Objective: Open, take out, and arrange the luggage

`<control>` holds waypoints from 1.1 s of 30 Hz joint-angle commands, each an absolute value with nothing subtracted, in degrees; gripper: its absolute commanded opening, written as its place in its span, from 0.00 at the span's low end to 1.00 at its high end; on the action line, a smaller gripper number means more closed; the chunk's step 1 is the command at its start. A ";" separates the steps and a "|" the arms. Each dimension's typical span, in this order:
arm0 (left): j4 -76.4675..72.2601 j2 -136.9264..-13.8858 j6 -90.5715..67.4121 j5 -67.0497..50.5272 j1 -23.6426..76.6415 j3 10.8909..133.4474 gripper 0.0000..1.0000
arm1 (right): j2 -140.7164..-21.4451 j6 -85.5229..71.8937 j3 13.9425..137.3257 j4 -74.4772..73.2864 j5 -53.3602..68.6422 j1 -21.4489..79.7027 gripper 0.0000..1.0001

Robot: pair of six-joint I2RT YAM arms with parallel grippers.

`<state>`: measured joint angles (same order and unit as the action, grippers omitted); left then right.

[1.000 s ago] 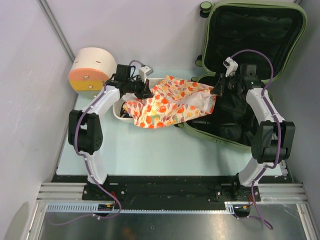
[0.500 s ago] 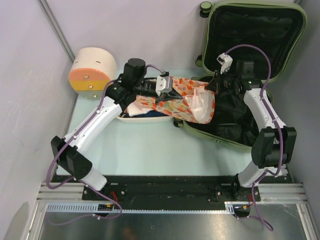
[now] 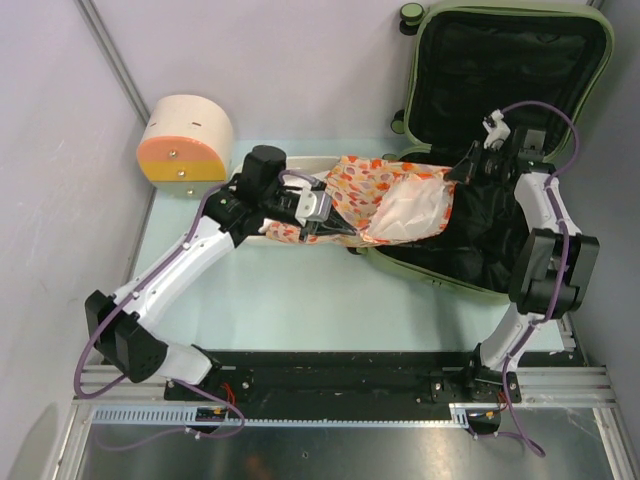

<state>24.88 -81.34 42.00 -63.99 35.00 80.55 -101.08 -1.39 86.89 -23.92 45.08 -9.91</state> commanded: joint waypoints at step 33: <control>25.14 -91.66 44.81 -69.44 40.60 90.69 0.00 | -98.01 -1.08 87.80 -18.53 57.47 -0.98 0.00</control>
<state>25.32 -89.47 40.88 -66.81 39.29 85.58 -105.21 -11.25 82.98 -19.81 49.56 -6.79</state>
